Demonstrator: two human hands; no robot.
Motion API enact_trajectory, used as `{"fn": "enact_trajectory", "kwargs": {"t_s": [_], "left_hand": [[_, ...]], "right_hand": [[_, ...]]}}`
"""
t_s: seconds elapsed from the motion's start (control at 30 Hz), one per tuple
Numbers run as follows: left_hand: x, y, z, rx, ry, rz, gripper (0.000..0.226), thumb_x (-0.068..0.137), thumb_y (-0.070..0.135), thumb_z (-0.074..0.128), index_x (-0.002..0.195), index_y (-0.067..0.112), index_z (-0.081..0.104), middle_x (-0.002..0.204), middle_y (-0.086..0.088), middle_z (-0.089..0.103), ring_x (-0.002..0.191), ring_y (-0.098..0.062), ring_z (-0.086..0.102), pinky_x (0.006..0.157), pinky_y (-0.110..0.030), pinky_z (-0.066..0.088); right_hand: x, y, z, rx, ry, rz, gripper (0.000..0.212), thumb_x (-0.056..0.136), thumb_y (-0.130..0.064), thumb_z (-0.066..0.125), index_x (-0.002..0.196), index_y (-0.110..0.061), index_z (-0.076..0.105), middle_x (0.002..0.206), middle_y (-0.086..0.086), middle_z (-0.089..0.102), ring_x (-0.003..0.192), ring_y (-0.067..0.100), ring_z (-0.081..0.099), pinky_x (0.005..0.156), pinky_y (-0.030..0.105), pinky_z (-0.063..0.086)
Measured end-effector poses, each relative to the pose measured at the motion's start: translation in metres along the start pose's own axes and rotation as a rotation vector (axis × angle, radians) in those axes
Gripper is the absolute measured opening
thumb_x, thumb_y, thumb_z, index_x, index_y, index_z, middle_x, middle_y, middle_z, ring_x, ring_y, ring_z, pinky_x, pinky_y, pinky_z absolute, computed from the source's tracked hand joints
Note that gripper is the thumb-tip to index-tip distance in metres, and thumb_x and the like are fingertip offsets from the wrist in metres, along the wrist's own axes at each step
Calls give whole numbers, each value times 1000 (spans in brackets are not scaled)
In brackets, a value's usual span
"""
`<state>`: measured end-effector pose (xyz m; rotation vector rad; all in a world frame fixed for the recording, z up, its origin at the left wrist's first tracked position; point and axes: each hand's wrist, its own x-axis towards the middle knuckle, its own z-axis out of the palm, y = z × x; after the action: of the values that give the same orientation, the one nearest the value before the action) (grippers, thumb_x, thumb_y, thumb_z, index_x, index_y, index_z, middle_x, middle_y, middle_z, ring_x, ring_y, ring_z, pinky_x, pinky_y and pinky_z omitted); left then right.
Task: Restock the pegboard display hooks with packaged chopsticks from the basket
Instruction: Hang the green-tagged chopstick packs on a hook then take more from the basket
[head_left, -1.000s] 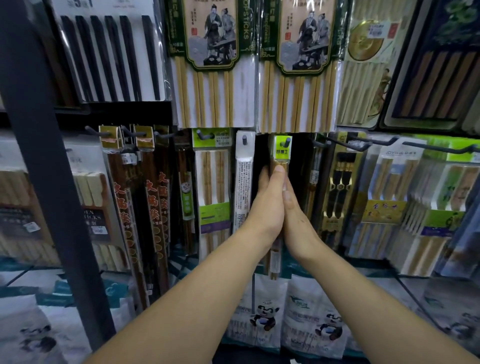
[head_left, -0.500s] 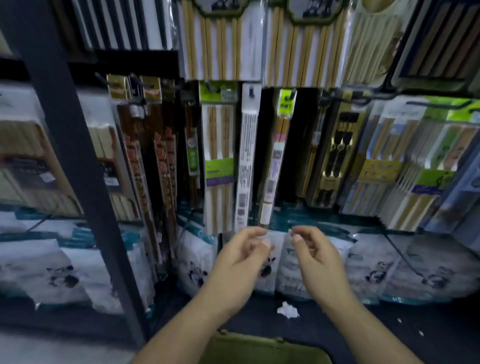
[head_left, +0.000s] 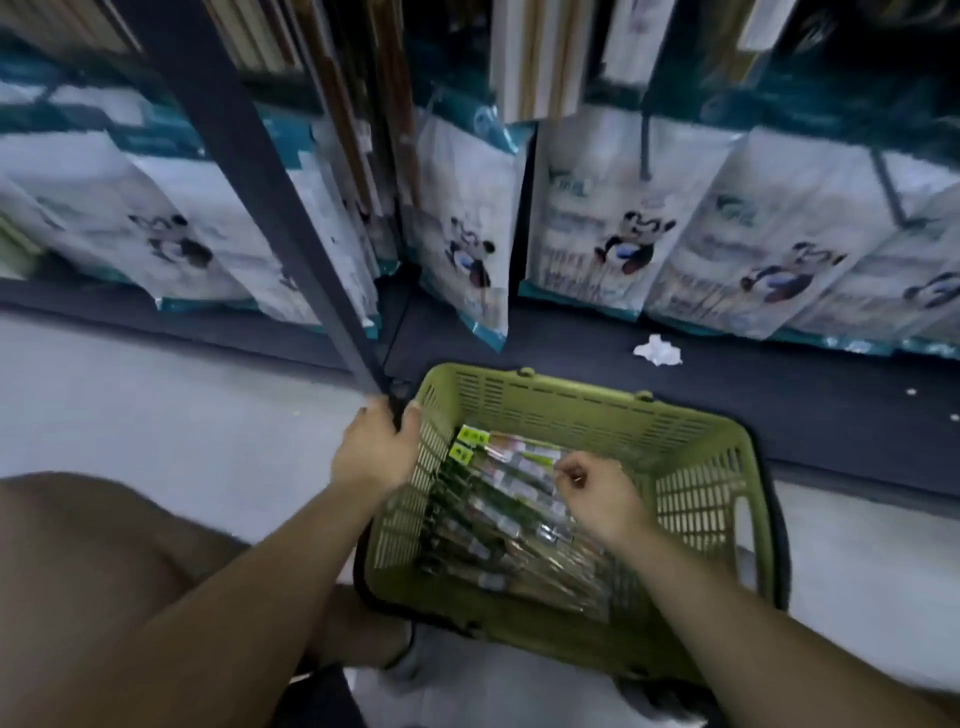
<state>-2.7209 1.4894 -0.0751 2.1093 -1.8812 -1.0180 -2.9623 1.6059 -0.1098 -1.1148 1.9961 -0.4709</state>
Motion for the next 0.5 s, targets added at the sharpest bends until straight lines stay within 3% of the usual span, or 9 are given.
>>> {"fn": "enact_trajectory", "kwargs": {"t_s": [0.1, 0.23, 0.4, 0.5], "left_hand": [[-4, -19, 13, -70, -81, -5, 48, 104, 59, 33, 129, 21, 48, 112, -15, 66, 106, -40, 62, 91, -49, 49], [-11, -34, 26, -161, -23, -29, 36, 104, 57, 35, 108, 25, 49, 94, -8, 66, 90, -35, 62, 76, -44, 47], [-8, -36, 28, -197, 5, -19, 33, 104, 55, 39, 94, 24, 46, 79, -1, 61, 75, -21, 59, 60, -37, 38], [-7, -36, 30, -200, 27, -27, 34, 102, 56, 42, 94, 25, 48, 78, -1, 62, 72, -19, 59, 60, -35, 42]], "right_hand": [[7, 26, 27, -101, -82, -2, 15, 97, -20, 64, 108, -16, 73, 101, -1, 70, 96, 23, 68, 75, 26, 46], [22, 51, 55, -270, -192, 4, 26, 99, -25, 61, 123, -19, 68, 122, 7, 66, 104, 25, 63, 76, 27, 44], [46, 63, 65, -439, -44, -63, 44, 97, -29, 63, 138, -13, 58, 140, 11, 48, 131, 32, 40, 104, 38, 40], [64, 63, 64, -498, -45, -86, 55, 96, -31, 65, 146, -13, 49, 147, 12, 43, 136, 33, 34, 108, 42, 37]]}}
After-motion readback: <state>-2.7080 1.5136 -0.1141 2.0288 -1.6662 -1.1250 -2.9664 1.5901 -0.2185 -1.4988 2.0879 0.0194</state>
